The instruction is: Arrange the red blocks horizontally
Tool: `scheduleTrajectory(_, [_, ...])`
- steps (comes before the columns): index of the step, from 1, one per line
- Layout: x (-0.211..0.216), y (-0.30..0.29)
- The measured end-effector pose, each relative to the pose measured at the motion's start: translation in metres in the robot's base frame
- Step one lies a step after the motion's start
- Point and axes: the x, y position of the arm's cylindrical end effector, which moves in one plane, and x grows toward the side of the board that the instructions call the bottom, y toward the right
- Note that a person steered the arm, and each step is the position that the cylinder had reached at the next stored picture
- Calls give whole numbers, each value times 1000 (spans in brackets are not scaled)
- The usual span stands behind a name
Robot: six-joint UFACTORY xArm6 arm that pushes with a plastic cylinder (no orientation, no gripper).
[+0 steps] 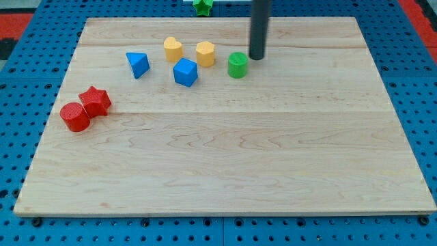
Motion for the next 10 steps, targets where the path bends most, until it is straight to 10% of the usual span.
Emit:
scheduleTrajectory(1, [64,44])
scheduleTrajectory(2, [148,-57])
scheduleTrajectory(6, [206,-380])
scheduleTrajectory(10, [157,-294])
